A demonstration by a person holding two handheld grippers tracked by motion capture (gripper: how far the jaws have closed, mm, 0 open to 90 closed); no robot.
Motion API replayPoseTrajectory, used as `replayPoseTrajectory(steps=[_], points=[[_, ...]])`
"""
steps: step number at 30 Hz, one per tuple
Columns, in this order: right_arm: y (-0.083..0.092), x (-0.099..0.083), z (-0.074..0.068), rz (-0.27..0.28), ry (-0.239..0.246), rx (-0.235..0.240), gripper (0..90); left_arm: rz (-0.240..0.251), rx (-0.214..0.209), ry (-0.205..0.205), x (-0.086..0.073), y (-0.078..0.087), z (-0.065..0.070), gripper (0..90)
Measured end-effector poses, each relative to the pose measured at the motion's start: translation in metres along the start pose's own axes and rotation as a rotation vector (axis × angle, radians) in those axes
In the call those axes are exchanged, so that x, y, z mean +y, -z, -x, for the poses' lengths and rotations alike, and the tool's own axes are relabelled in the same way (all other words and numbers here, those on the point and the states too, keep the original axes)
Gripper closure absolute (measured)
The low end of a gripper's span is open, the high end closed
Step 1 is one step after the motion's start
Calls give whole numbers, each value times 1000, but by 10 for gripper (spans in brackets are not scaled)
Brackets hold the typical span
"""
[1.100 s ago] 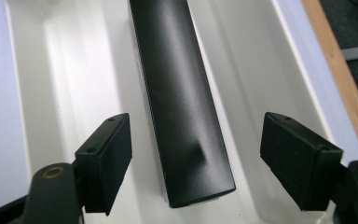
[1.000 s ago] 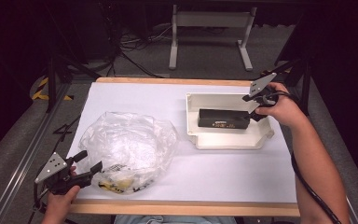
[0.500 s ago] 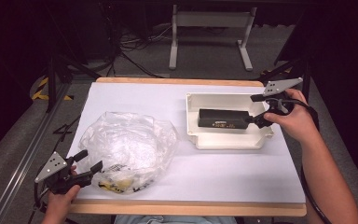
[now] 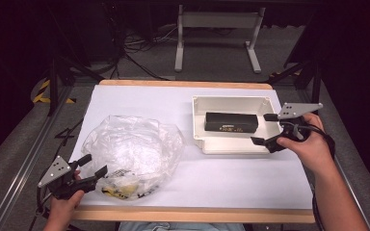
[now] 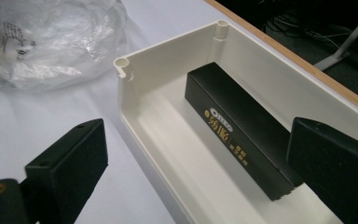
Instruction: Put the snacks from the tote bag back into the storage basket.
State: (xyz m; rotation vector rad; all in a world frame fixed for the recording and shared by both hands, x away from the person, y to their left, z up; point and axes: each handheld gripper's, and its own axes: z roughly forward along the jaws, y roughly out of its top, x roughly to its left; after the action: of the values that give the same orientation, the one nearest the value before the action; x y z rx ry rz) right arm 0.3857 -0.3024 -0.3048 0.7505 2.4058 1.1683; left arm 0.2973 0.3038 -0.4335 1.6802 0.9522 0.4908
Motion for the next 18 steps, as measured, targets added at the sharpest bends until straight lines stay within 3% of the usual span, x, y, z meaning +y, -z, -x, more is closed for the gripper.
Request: replayPoseTrajectory(steps=[14,18], points=[[-9,-31,-38,102,-11,0,53,0,-13,-5,2,-4,0,244],[-15,-46,-45,105,-12,0,53,0,-12,-7,2,-4,0,244]])
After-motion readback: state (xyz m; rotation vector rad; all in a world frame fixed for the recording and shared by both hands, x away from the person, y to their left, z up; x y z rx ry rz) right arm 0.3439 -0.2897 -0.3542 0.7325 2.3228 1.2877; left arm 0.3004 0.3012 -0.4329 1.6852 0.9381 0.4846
